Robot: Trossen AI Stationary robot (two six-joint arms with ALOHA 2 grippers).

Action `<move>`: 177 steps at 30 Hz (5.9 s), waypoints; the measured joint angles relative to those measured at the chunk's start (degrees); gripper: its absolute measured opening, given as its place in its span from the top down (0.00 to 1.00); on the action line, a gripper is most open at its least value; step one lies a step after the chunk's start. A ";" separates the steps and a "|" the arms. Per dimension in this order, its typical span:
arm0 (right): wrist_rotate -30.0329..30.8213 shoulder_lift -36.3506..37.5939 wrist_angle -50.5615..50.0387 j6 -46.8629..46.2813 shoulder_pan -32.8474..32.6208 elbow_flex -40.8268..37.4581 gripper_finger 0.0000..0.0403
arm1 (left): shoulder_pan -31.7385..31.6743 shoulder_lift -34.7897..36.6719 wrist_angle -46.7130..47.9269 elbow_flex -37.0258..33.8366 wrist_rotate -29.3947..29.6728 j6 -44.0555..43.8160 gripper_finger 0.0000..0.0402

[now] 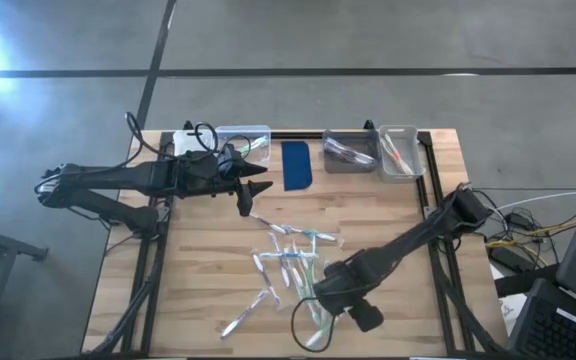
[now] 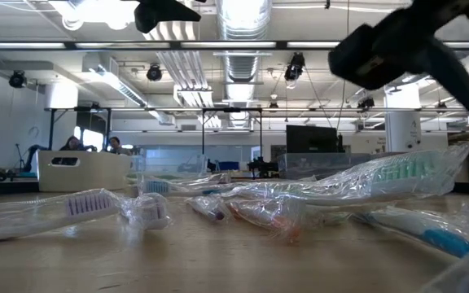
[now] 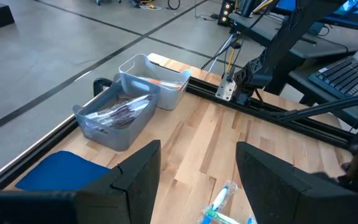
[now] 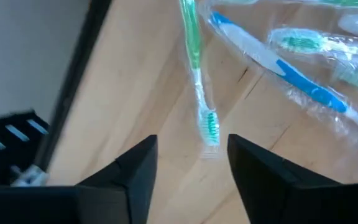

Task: Pick & Place Toothbrushes
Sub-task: Put the green toothbrush into the transparent bin

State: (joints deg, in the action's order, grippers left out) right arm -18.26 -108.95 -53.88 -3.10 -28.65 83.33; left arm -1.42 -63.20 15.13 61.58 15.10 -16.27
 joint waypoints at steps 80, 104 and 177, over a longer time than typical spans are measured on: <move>12.93 11.66 -6.13 -4.22 4.59 1.40 0.97 | 0.00 0.00 -0.04 0.00 0.00 0.00 0.47; 14.40 12.25 -10.99 3.21 9.77 5.32 0.97 | 0.01 0.00 -0.04 0.00 -0.01 -0.02 0.47; 62.19 10.72 -5.52 48.12 12.53 19.67 0.97 | -5.10 -10.19 -10.55 -0.02 -54.52 -55.90 0.47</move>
State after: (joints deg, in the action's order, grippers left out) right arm 43.93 -98.24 -59.41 45.02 -16.12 103.00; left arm -6.52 -73.38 4.58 61.56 -39.42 -72.17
